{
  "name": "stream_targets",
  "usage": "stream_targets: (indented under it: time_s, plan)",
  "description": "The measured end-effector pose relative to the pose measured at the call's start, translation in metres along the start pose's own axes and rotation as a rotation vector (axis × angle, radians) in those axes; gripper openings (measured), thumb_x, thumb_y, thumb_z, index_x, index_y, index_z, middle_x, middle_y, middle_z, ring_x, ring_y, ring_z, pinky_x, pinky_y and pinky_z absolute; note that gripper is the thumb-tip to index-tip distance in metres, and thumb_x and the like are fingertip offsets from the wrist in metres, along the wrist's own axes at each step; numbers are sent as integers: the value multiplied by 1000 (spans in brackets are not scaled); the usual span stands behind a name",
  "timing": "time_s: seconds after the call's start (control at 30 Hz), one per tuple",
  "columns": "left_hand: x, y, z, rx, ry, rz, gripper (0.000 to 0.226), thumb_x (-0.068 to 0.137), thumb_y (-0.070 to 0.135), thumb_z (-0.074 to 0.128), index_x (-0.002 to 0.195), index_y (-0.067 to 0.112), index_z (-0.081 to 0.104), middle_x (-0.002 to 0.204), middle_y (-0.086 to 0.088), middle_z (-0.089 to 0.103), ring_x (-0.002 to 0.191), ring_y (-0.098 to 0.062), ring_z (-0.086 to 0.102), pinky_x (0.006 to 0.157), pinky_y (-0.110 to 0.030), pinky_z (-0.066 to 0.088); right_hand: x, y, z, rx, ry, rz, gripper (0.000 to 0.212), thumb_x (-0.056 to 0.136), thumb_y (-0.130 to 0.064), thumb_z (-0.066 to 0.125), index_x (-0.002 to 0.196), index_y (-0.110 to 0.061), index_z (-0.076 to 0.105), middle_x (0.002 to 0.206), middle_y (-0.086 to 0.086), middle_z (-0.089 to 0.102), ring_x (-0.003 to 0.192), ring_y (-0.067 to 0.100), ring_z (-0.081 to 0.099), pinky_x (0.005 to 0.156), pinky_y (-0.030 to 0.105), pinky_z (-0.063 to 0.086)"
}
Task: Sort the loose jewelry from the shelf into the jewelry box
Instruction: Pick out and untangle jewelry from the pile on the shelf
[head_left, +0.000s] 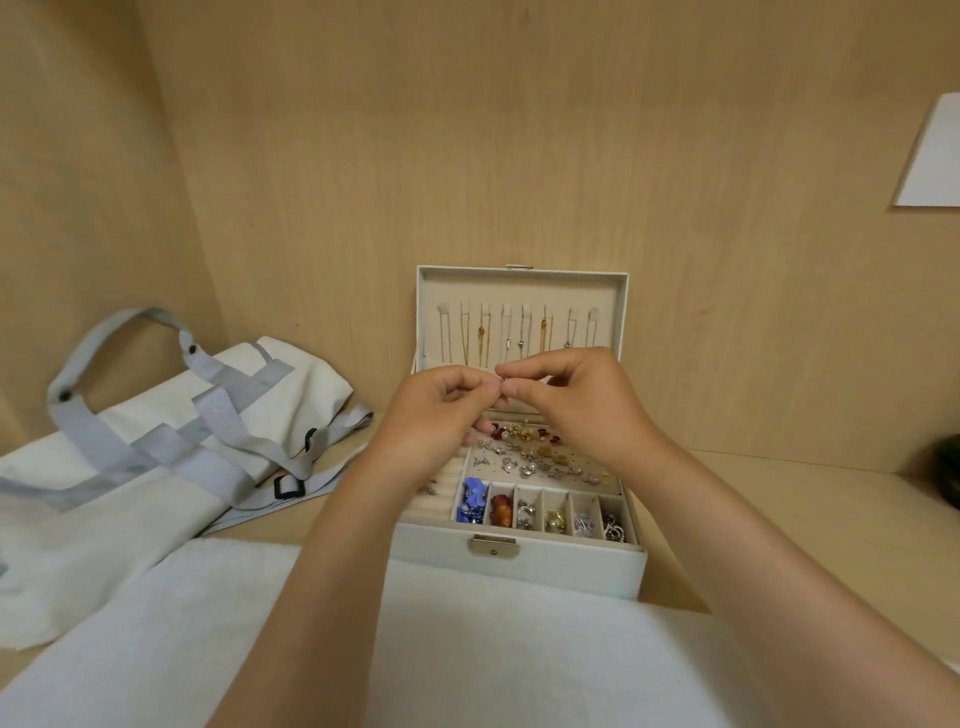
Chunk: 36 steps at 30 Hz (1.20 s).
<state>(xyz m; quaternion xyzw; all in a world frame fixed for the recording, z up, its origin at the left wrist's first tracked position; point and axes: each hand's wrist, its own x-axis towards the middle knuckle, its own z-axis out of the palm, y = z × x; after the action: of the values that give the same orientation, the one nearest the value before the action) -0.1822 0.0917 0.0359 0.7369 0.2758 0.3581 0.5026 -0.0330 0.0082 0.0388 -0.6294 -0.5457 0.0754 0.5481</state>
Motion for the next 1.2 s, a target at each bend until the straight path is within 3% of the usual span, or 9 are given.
stream_targets:
  time_s: [0.07, 0.13, 0.23, 0.33, 0.43, 0.6, 0.83, 1.2]
  plan:
    - [-2, -4, -7, 184, 23, 48, 11, 94, 27, 64, 93, 28, 75, 85, 10, 74, 79, -5, 67, 73, -22, 55, -2, 1, 1, -63, -21, 19, 13, 84, -24, 78, 95, -29, 80, 95, -15, 76, 94, -2, 68, 96, 33, 54]
    - [-6, -9, -13, 427, 33, 91, 11, 95, 27, 63, 96, 32, 73, 86, 16, 69, 79, -1, 63, 71, -20, 50, -6, 1, 3, -205, -68, 34, 11, 85, -28, 78, 95, -31, 80, 96, -16, 76, 92, -2, 66, 97, 35, 53]
    - [-11, -11, -16, 634, -43, 89, 15, 95, 27, 63, 103, 35, 73, 92, 18, 67, 79, 0, 59, 76, -24, 51, -11, -1, 5, -467, -162, 2, 8, 85, -33, 77, 92, -32, 80, 91, -18, 75, 89, -1, 66, 89, 35, 55]
    - [-11, -12, -18, 825, -140, 95, 21, 95, 30, 61, 111, 34, 72, 111, 13, 69, 99, -6, 61, 90, -29, 51, -14, -7, 8, -688, -251, -49, 7, 86, -35, 76, 91, -32, 79, 91, -18, 75, 83, 1, 64, 77, 29, 55]
    - [-9, -18, -27, 986, -178, 161, 29, 95, 36, 57, 122, 37, 67, 124, 13, 61, 117, -9, 49, 94, -29, 41, -16, -9, 12, -729, -316, -89, 9, 87, -35, 74, 94, -33, 79, 95, -19, 74, 82, 0, 64, 74, 23, 53]
    - [-8, -33, -32, 944, -259, 198, 38, 94, 30, 50, 128, 43, 61, 128, 16, 60, 125, -12, 44, 108, -38, 37, -17, -10, 18, -783, -365, -159, 11, 87, -34, 71, 96, -35, 78, 97, -17, 74, 84, 3, 64, 76, 30, 55]
    - [-11, -36, -34, 889, -220, 257, 33, 94, 28, 53, 123, 38, 66, 127, 16, 61, 125, -10, 43, 109, -34, 34, -15, -8, 15, -788, -422, -166, 14, 89, -39, 66, 94, -33, 77, 99, -16, 65, 89, 7, 60, 80, 33, 53]
    - [-15, -45, -29, 822, -193, 258, 34, 95, 33, 52, 126, 41, 62, 124, 11, 59, 124, -12, 40, 109, -39, 34, -16, -6, 19, -763, -395, -94, 9, 87, -39, 68, 90, -35, 75, 97, -15, 58, 89, 8, 58, 80, 37, 53]
